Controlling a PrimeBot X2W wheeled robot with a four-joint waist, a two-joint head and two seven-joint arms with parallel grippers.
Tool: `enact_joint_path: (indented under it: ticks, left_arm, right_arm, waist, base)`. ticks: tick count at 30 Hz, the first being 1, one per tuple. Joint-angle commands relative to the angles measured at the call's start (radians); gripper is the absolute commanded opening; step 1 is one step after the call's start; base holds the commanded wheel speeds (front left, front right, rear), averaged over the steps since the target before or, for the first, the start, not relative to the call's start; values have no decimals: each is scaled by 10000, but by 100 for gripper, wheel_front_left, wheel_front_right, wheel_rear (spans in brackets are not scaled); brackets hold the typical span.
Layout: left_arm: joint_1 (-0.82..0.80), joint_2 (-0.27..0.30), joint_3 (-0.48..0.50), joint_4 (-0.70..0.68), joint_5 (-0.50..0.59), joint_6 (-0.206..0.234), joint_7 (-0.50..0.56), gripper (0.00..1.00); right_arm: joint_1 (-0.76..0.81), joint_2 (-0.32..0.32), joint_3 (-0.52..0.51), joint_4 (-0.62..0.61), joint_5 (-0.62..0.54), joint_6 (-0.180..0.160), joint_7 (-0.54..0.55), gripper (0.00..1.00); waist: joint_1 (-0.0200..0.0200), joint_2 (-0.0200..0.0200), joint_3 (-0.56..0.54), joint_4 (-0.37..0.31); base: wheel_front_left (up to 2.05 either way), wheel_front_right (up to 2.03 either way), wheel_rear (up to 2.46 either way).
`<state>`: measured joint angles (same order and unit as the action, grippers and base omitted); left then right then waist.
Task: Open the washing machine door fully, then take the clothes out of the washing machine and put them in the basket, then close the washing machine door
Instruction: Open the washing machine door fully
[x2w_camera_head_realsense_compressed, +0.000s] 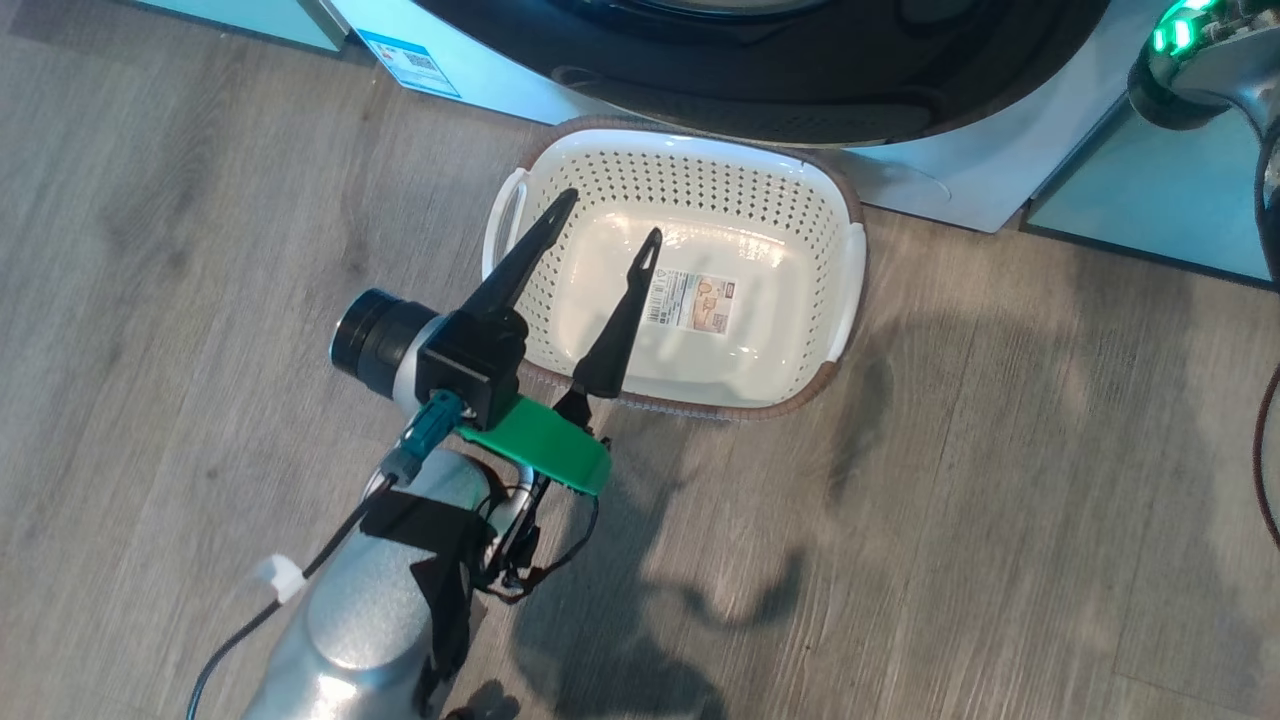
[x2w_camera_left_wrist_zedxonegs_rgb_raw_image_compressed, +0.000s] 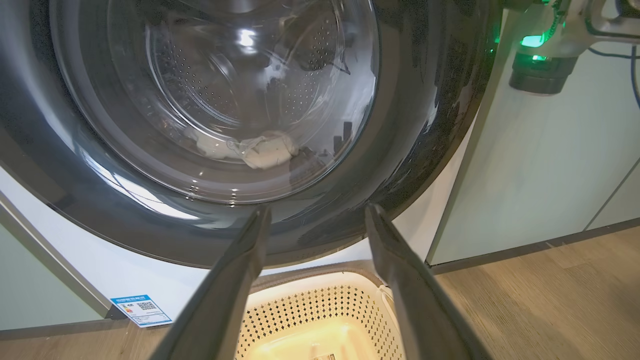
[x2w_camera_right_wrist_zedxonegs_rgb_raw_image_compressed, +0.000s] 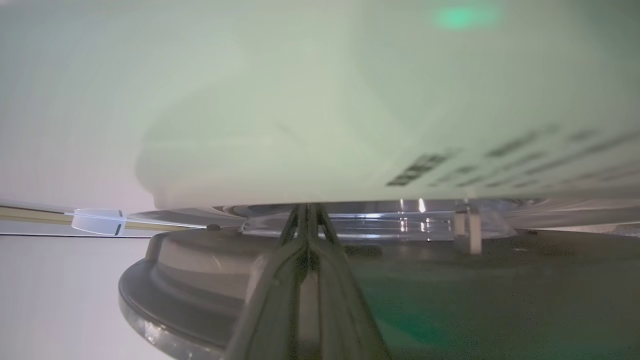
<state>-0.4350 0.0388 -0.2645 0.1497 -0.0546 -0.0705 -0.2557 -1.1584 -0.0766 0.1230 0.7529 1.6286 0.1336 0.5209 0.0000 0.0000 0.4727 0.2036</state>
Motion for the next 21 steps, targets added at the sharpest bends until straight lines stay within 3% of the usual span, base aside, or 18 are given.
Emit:
enact_joint_path:
  ticks: [1, 21]
  left_arm:
    - [-177, 116, 276, -339, -52, 54, -61, 100]
    - [-142, 115, 317, -322, 21, 21, -61, 100]
  right_arm:
    - [-217, 245, 248, -519, -183, -29, 105, 0]
    - [2176, 262, 1272, -2554, 241, -29, 210, 0]
  waist:
    - [0, 0, 4, -28]
    - [0, 0, -124, -291]
  base:
    - [0, 0, 0]
    - [0, 0, 0]
